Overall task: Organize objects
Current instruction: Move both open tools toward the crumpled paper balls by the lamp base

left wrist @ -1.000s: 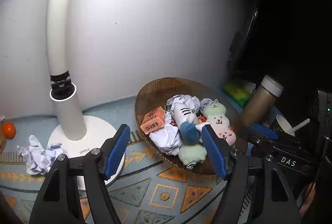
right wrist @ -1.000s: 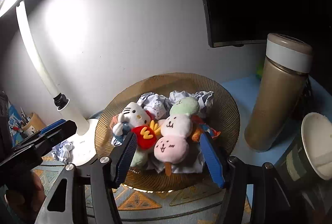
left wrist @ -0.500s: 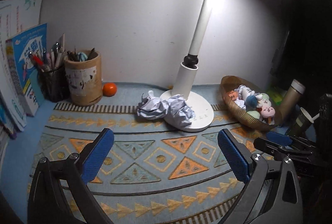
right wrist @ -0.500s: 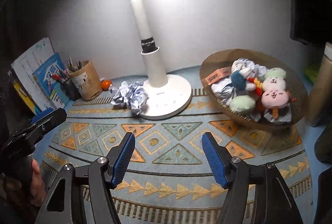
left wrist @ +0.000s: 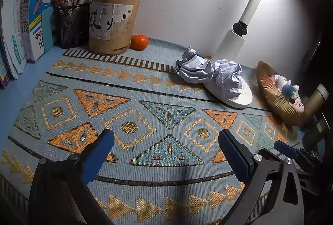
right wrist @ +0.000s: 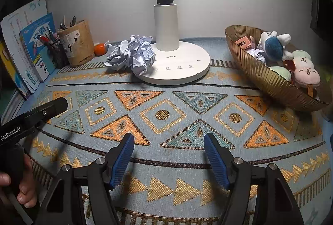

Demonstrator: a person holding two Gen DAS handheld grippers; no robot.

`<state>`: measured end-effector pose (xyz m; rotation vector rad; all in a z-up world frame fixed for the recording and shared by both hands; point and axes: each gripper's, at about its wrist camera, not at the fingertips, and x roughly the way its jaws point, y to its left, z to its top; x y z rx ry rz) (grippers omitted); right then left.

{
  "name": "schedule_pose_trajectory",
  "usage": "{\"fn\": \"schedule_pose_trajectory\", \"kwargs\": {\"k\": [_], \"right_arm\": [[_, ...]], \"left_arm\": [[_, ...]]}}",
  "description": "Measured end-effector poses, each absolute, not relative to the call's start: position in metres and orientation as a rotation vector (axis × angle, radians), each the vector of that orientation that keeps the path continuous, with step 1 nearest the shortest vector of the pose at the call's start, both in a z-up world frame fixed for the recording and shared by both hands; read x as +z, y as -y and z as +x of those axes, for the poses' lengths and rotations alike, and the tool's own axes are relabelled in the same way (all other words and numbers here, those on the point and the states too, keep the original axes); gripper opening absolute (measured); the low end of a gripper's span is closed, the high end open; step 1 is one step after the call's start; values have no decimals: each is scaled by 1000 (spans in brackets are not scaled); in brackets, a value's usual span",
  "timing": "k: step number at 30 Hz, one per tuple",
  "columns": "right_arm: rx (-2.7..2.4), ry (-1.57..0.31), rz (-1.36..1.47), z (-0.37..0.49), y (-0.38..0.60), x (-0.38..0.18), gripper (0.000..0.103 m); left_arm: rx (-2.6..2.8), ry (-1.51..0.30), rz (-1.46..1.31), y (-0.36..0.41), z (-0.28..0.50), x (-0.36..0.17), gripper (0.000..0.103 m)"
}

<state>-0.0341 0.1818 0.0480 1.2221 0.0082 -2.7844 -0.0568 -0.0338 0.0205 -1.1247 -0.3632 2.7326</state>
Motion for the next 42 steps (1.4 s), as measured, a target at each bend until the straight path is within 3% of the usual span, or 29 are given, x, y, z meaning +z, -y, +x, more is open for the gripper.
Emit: {"fn": "schedule_pose_trajectory", "kwargs": {"k": [2, 4, 22, 26, 32, 39, 42], "right_arm": [[-2799, -26, 1216, -34, -180, 49, 81], [-2802, -25, 1211, -34, -181, 48, 82], [-2804, -18, 1238, -35, -182, 47, 89], [-2741, 10, 1237, -46, -180, 55, 89], [-2654, 67, 1153, -91, -166, 84, 89], [-2628, 72, 1154, -145, -155, 77, 89], [-2594, 161, 1174, -165, -159, 67, 89]], "left_arm": [[2726, 362, -1140, 33, -58, 19, 100], [2713, 361, -1153, 33, -59, 18, 100], [2679, 368, -1209, 32, -62, 15, 100], [2658, 254, -1222, 24, -68, 27, 100], [2684, -2, -1030, 13, -108, 70, 101], [2491, 224, -1119, 20, -192, 36, 99], [2449, 250, -1133, 15, -209, 28, 99]]}}
